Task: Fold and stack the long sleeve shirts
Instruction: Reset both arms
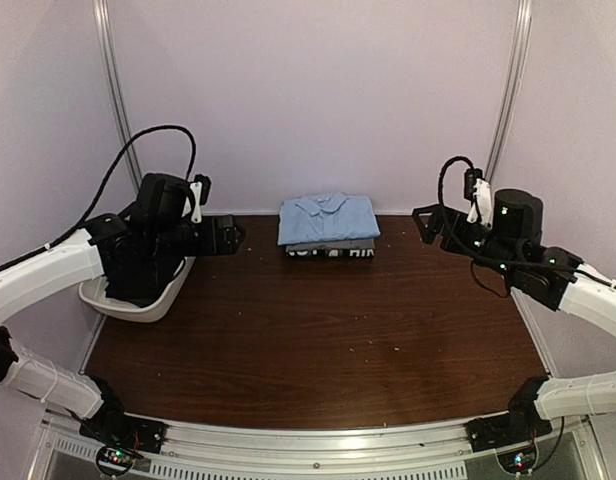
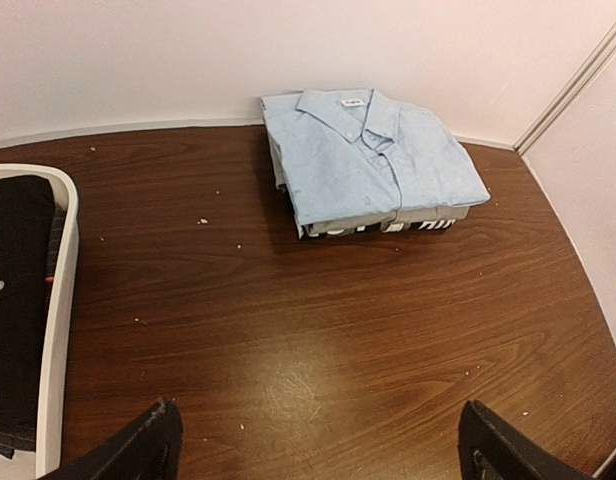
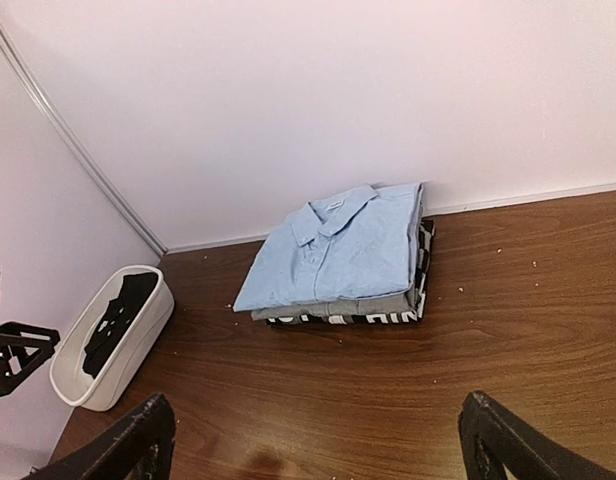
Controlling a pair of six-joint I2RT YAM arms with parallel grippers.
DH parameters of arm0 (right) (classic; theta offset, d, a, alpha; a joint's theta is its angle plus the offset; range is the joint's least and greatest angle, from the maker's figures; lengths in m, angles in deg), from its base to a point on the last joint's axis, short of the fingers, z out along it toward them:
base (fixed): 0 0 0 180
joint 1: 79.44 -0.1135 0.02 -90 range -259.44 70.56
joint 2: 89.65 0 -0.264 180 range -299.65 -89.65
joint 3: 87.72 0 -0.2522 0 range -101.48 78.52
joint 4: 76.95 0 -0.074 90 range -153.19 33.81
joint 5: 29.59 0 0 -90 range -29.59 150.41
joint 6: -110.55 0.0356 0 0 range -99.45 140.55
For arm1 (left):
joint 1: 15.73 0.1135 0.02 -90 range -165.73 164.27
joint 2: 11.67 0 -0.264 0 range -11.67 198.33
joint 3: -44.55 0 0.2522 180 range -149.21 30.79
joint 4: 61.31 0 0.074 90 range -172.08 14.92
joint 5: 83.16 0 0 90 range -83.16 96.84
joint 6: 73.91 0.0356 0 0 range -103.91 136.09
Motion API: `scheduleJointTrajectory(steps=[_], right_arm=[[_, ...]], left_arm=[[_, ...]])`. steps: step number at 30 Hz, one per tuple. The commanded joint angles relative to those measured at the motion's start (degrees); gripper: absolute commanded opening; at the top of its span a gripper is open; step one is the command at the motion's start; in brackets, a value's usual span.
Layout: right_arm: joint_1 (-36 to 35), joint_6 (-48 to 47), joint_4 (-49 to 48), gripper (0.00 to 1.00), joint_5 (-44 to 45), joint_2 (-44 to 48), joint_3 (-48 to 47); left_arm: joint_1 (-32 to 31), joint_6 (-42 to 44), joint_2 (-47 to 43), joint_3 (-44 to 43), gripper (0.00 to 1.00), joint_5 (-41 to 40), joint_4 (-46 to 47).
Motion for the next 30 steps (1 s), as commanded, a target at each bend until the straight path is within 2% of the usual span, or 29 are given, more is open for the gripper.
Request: scheduleJointTrajectory(steps=[1,11,21,30], right_arm=[[-0.29,-0.83,-0.80,1.00,1.53,3.44,1.44],[-0.25,-0.54,4.76,1.00,4.68,7.01,-0.18],[-0.30,-0.27,6.54,1.00,3.63,7.60,-0.50],[-0.28,0.37,7.51,1.00,4.40,8.54,0.00]], left_arm=[[0.40,0.79,-2.15,1.89,0.98,-2.04,4.40],[0.40,0.53,-6.34,3.82,0.97,-6.12,4.28],[0.40,0.99,-11.81,5.39,0.98,-10.03,2.44],[0.40,2.66,-11.59,5.43,0.98,-8.22,2.68]])
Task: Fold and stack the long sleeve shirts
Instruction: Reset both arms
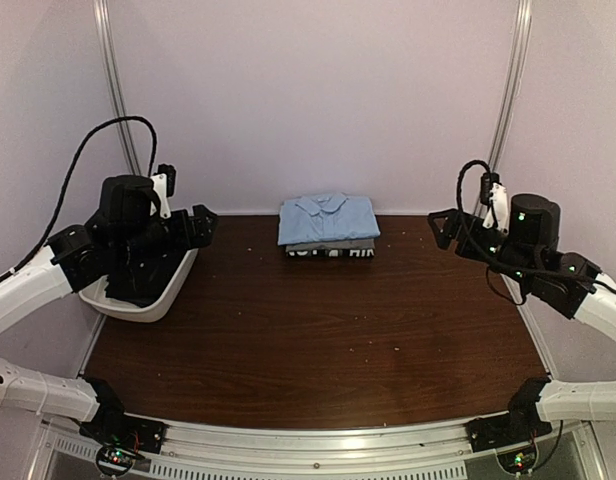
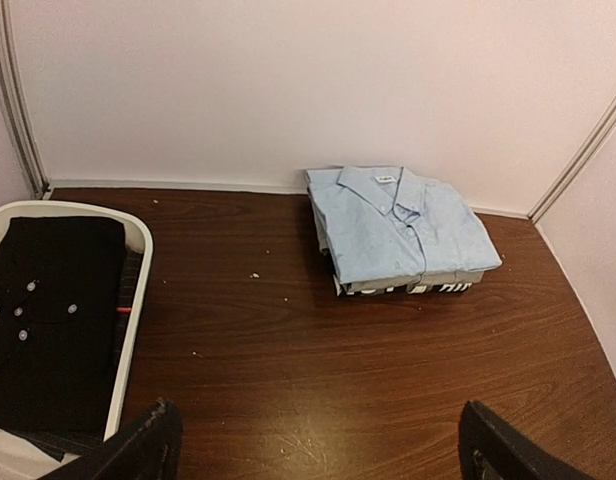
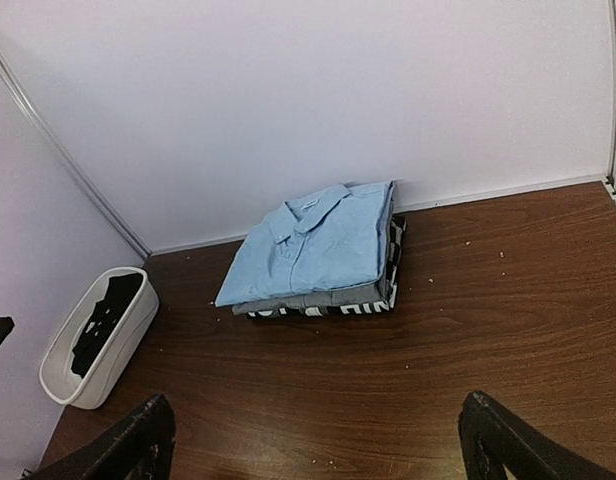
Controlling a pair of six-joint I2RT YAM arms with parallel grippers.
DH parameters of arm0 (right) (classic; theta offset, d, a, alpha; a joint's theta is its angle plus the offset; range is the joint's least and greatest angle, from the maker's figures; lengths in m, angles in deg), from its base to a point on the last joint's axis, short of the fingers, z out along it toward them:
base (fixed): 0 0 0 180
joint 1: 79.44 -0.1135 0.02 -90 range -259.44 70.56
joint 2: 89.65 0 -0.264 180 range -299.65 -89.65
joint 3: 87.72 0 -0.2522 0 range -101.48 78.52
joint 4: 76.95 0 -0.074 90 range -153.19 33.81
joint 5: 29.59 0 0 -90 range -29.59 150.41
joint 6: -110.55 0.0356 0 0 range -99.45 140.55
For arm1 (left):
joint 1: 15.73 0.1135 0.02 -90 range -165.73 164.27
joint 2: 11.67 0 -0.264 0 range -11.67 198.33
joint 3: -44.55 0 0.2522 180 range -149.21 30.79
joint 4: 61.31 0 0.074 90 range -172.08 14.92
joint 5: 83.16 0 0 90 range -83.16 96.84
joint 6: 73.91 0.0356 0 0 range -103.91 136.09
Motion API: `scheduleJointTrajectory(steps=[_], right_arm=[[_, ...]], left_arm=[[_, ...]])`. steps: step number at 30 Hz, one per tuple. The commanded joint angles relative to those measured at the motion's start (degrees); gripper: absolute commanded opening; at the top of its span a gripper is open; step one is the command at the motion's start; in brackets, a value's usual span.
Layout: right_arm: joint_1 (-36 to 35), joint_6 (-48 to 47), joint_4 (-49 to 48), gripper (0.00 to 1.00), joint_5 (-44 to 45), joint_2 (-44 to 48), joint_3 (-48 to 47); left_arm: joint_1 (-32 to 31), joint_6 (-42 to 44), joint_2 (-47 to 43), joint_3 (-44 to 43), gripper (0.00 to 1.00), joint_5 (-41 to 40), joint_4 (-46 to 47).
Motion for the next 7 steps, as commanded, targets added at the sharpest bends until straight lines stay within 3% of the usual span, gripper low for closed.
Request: scheduleJointTrajectory(steps=[1,7], right_arm=[[-0.28,0.30,0.35,1.00,1.41,1.77,-0.81],[-0.30,0.46,-0.35,1.00,1.50,1.99,-0.40]], left_arm=[[0.40,1.95,-0.02,0.99,0.98,1.29,1.29],[0.40,3.68,0.37,0.99,0.98,3.95,1.79]])
